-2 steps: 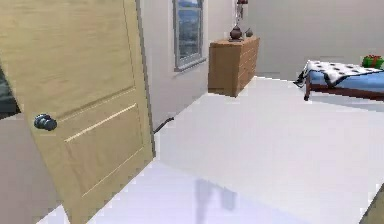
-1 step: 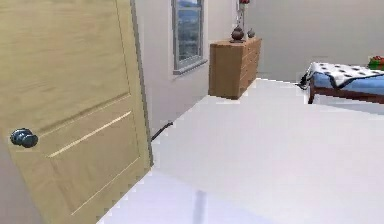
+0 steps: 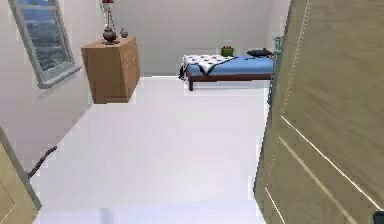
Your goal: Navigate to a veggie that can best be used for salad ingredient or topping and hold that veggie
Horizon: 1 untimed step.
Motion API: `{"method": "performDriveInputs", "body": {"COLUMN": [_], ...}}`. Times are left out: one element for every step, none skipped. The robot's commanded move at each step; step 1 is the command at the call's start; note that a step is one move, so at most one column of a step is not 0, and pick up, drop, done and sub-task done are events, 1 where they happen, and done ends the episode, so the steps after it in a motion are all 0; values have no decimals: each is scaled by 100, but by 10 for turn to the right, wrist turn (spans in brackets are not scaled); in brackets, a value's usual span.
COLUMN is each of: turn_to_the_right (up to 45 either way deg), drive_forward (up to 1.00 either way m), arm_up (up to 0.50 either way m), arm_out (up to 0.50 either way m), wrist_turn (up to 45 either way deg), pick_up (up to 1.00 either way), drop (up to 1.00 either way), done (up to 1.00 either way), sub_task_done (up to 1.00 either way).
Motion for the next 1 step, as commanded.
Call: {"method": "performDriveInputs", "body": {"turn_to_the_right": [0], "drive_forward": [100], "arm_up": [0], "arm_out": [0], "wrist_turn": [0], "pick_up": [0], "drop": [0], "done": [0], "sub_task_done": [0]}}
